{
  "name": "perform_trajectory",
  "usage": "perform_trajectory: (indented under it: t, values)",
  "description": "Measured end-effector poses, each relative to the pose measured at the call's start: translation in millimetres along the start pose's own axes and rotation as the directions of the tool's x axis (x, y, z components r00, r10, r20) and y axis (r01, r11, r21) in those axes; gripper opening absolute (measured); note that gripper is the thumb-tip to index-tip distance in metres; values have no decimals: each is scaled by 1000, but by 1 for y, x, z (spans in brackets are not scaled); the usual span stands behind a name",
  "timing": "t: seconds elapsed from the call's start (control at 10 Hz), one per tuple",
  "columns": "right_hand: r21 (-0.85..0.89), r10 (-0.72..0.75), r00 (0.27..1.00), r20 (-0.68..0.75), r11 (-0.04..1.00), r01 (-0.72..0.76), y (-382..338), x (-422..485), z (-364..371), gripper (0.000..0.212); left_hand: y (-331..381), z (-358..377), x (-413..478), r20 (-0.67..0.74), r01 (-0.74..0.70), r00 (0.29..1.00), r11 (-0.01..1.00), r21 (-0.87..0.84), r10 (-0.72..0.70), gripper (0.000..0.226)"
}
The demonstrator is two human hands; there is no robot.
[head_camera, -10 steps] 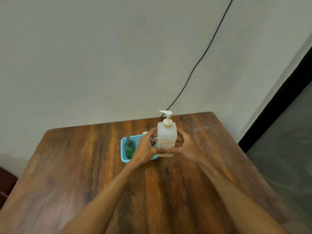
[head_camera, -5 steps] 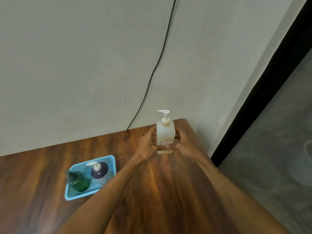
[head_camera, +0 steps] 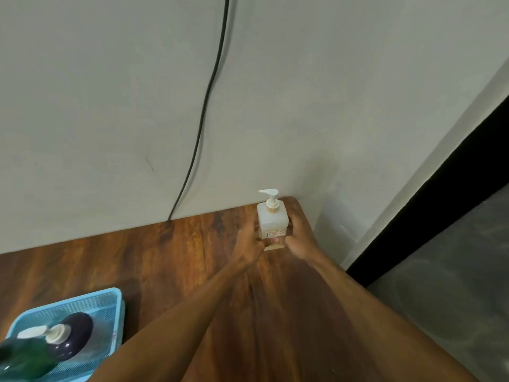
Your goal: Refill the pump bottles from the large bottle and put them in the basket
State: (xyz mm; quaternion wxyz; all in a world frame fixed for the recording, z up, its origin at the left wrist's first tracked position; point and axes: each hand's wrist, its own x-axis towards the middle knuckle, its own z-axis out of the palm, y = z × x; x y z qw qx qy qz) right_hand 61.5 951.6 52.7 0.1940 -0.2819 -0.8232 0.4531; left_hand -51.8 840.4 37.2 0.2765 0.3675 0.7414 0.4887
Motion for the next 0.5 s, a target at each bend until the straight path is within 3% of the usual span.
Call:
perform_trajectory:
  t: [0.3,0.5]
  values:
    - [-15,-45,997,-67,999,44,48,38,15,78,-19,14,34,3,-26,1000,999,-25,26,79]
    - [-1,-60,994,-94,998,60,48,40,16,89,-1,9,26,27,-94,995,994,-52,95,98]
